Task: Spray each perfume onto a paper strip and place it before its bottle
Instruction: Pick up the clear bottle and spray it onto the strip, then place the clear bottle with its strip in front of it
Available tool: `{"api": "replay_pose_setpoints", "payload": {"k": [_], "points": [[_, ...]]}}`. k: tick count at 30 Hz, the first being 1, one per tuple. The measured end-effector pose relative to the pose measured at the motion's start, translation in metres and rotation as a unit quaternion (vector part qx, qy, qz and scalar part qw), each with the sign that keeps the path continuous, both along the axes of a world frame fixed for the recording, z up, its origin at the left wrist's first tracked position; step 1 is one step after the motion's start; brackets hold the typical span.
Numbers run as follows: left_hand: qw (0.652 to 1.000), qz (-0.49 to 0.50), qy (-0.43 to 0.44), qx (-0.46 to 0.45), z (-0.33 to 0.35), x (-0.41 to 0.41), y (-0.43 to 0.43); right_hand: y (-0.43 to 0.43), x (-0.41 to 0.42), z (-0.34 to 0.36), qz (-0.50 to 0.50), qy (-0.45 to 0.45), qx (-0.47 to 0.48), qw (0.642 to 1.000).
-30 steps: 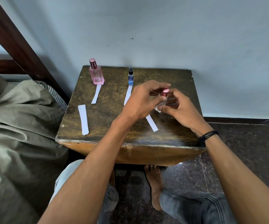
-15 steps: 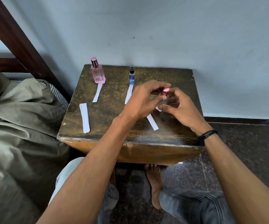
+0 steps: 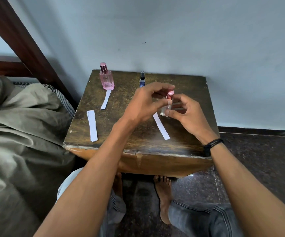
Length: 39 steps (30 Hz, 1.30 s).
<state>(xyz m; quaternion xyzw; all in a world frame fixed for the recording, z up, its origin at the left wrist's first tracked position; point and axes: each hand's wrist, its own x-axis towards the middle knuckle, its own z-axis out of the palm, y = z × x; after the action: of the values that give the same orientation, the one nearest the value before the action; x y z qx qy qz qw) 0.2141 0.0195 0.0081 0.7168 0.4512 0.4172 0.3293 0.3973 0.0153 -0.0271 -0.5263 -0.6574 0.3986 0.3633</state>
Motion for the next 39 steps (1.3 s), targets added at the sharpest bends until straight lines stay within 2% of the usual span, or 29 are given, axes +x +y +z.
{"api": "replay_pose_setpoints", "payload": {"k": [11, 21, 28, 35, 39], "points": [[0.999, 0.001, -0.012, -0.049, 0.012, -0.065, -0.003, 0.004, -0.06, 0.009, 0.061, 0.023, -0.004, 0.998], [0.993, -0.032, 0.038, -0.111, 0.02, -0.115, -0.004, 0.002, -0.083, 0.0, 0.096, -0.007, -0.038, 0.995], [0.985, 0.139, -0.007, -0.104, 0.016, -0.131, 0.001, 0.003, -0.086, -0.006, 0.104, -0.027, -0.038, 0.994], [0.974, 0.195, -0.055, -0.105, 0.018, -0.129, 0.002, 0.009, -0.068, 0.004, 0.117, -0.065, -0.004, 0.991], [0.967, 0.218, -0.093, -0.096, 0.019, -0.129, 0.002, 0.019, -0.04, 0.007, 0.051, -0.131, 0.041, 0.989]]}}
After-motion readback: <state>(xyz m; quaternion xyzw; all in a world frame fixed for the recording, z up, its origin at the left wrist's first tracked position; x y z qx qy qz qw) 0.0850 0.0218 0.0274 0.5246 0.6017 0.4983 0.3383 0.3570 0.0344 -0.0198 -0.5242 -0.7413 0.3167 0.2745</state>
